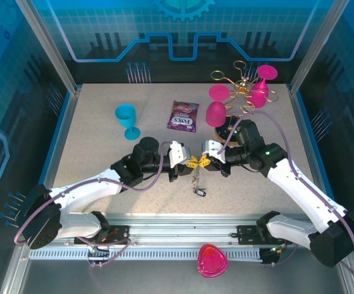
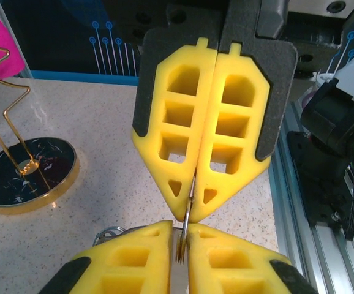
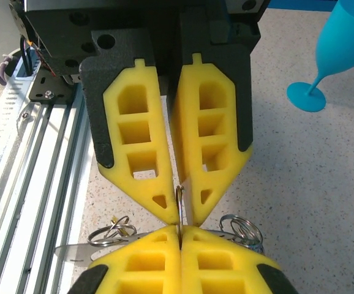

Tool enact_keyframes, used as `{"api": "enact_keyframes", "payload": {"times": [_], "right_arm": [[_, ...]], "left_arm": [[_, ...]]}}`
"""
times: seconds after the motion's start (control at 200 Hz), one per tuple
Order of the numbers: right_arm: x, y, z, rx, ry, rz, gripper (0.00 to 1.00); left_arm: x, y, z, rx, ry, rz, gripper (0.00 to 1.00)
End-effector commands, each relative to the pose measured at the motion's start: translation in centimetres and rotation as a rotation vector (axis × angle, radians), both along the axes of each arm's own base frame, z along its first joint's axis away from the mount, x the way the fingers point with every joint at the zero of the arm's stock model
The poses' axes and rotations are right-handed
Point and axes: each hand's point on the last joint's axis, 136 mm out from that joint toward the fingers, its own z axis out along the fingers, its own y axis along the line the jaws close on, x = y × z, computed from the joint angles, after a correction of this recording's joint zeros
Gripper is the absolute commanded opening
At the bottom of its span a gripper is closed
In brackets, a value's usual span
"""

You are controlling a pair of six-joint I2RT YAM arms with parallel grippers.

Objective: Put the keys on the keyring

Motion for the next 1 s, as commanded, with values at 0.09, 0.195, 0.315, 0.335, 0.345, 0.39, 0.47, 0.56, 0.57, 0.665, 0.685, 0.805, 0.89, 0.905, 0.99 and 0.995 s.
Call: {"api": "enact_keyframes", "payload": {"times": [0.09,0.195,0.315,0.335,0.345,0.39,0.47,0.56,0.57,0.665,0.685,0.805,0.89,0.905,0.99,0.995], "right_arm": [[-1.1,1.2,0.5,0.019,0.006,0.068,0.00],[-1.0,1.0,0.5,0.007,0.000,0.057,0.00],[-0.4,0.2,0.5,-0.011,-0.017,-0.013,0.18],[-0.3,0.0,0.6,-0.008,-0.018,-0.027,0.20],[-0.2,-0.1,0.7,-0.007,-0.018,-0.037,0.21],[0.2,-0.7,1.0,0.001,-0.014,-0.085,0.26],[1.1,-1.7,1.5,0.019,0.001,-0.193,0.30],[2.1,-2.8,1.6,0.044,0.016,-0.326,0.26],[2.1,-2.8,1.6,0.051,0.022,-0.340,0.25],[2.6,-3.3,1.1,0.118,0.104,-0.474,0.17],[2.8,-3.4,1.1,0.132,0.119,-0.508,0.15],[3.8,-4.0,0.1,0.158,0.244,-0.705,0.09],[3.9,-3.8,-0.9,0.138,0.336,-0.790,0.08],[4.0,-3.6,-1.1,0.127,0.350,-0.799,0.08],[3.9,-2.6,-2.3,0.066,0.419,-0.825,0.09],[3.9,-2.5,-2.5,0.060,0.423,-0.824,0.09]], "left_arm": [[-0.8,-0.6,2.2,-0.068,-0.044,-0.050,0.10],[-1.0,-0.5,2.2,-0.067,-0.048,-0.055,0.00],[-0.3,0.1,1.8,-0.051,-0.062,0.002,0.00],[-0.2,0.3,1.7,-0.046,-0.061,0.017,0.00],[-0.1,0.4,1.7,-0.044,-0.062,0.025,0.00],[0.4,0.9,1.5,-0.031,-0.068,0.073,0.00],[1.8,2.2,1.3,-0.004,-0.058,0.195,0.00],[3.1,4.0,0.9,0.043,-0.028,0.326,0.00],[3.1,4.2,0.7,0.050,-0.024,0.337,0.00],[3.4,5.7,0.0,0.090,0.024,0.419,0.00],[3.4,6.0,-0.1,0.097,0.043,0.438,0.00],[3.3,7.9,-0.9,0.150,0.168,0.536,0.00],[3.0,9.2,-1.4,0.165,0.228,0.599,0.00],[3.0,9.4,-1.4,0.163,0.236,0.609,0.00],[3.0,11.0,-1.6,0.145,0.269,0.698,0.00],[3.1,11.1,-1.6,0.145,0.270,0.705,0.00]]}}
